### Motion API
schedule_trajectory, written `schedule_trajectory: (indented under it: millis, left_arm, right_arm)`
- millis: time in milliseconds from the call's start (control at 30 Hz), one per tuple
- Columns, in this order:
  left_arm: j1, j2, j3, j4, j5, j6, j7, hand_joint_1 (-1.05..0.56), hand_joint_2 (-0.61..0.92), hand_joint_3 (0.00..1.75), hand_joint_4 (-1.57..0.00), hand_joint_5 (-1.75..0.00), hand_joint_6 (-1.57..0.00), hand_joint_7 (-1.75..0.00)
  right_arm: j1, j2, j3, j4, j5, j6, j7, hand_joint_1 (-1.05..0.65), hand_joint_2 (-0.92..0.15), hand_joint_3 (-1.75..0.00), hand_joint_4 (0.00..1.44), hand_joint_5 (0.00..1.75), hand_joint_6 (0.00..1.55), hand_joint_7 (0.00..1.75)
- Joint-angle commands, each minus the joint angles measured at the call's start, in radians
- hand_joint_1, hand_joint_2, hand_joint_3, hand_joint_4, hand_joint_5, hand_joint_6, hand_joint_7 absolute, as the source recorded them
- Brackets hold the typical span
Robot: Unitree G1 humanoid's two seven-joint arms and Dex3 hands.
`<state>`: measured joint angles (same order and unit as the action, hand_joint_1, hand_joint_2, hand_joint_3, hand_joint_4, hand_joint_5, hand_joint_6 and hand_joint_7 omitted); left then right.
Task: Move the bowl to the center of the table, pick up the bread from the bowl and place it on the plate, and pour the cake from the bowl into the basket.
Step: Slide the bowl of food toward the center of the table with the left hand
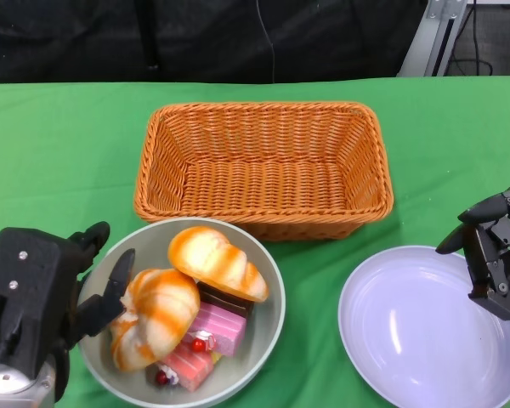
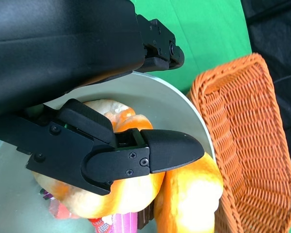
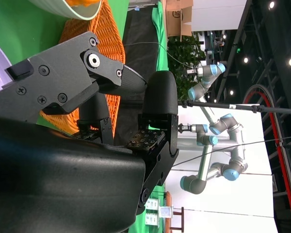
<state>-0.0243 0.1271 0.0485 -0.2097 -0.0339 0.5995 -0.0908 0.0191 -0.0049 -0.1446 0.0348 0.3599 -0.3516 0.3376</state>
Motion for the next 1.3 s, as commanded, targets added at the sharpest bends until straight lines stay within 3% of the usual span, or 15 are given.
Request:
schedule_trajectory:
  millis: [33,1300]
  left_arm:
    - [0.011,0.014,-0.017,-0.002,-0.014,-0.008,-0.037,-0.86,0.92,0.72,-0.12,0.00,-0.10,0.00]
    - [0.005,-0.022,-0.113,-0.039,-0.043,-0.015,-0.060,-0.86,0.92,0.70,-0.12,0.00,-0.11,-0.01]
  right_arm:
    - [0.003,-0.010,-0.009,-0.005,0.002,0.004,-0.004,-0.14,-0.66,-0.91,0.75,1.65,0.69,1.27]
    - [0.001,-0.001,-0.004,0.009,-0.008,-0.002,-0.005,-0.13,-0.66,-0.93,0.76,1.65,0.71,1.26]
